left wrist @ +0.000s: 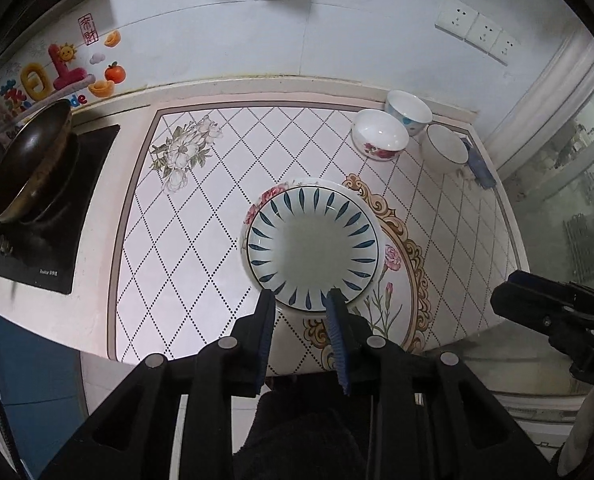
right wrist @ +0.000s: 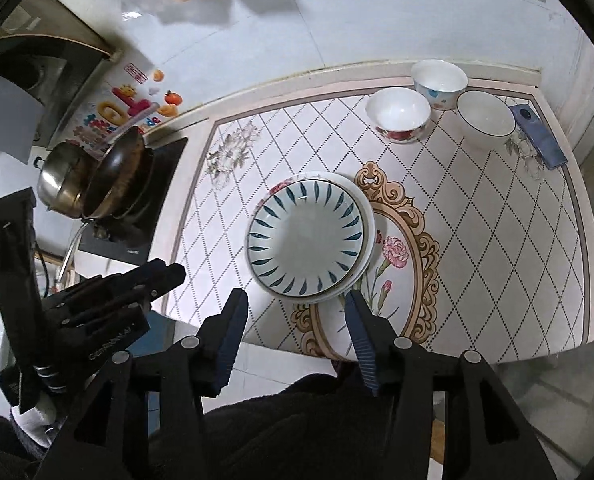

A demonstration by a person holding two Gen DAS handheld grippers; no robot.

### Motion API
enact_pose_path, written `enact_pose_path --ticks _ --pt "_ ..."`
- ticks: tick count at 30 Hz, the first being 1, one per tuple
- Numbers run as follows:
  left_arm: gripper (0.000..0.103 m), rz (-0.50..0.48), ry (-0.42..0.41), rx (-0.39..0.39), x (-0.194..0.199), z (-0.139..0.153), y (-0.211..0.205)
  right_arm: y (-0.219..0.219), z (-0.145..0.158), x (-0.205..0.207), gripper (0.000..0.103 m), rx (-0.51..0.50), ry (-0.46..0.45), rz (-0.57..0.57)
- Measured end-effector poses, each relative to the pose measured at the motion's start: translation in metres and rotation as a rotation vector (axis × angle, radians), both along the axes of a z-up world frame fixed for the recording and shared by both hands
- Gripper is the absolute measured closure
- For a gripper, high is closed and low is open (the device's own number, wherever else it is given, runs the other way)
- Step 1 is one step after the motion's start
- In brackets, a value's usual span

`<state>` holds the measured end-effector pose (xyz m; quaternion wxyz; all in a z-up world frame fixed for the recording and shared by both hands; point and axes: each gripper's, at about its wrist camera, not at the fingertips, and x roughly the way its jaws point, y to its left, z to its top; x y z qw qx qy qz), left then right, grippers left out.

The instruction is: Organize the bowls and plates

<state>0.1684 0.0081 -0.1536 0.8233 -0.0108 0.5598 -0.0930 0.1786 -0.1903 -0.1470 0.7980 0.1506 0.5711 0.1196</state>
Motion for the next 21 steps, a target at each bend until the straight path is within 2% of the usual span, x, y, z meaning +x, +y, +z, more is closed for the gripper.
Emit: enact_pose_path --ticks 4,6,10,16,21 --pt "0.071 0.026 0.012 -0.019 0.015 -0.005 -0.005 -0.011 -0.005 0.008 0.043 0.035 0.013 -0.012" --pt "0.071 0.04 0.019 -0.026 0.031 -0.011 -0.01 -0.02 -0.013 0.02 0.036 0.056 0.03 -0.026" --pt "0.071 0.07 0.036 -0.031 0.079 -0.027 -0.027 -0.049 -0.033 0.057 0.035 0.085 0.046 -0.062" --pt "0.071 0.062 0.065 -0.031 0.171 -0.061 -0.064 -0.104 -0.072 0.135 0.035 0.06 0.032 -0.153" --pt "0.071 0.037 0.149 -0.046 0.25 -0.107 -0.102 -0.142 -0.127 0.213 0.035 0.077 0.075 -0.221"
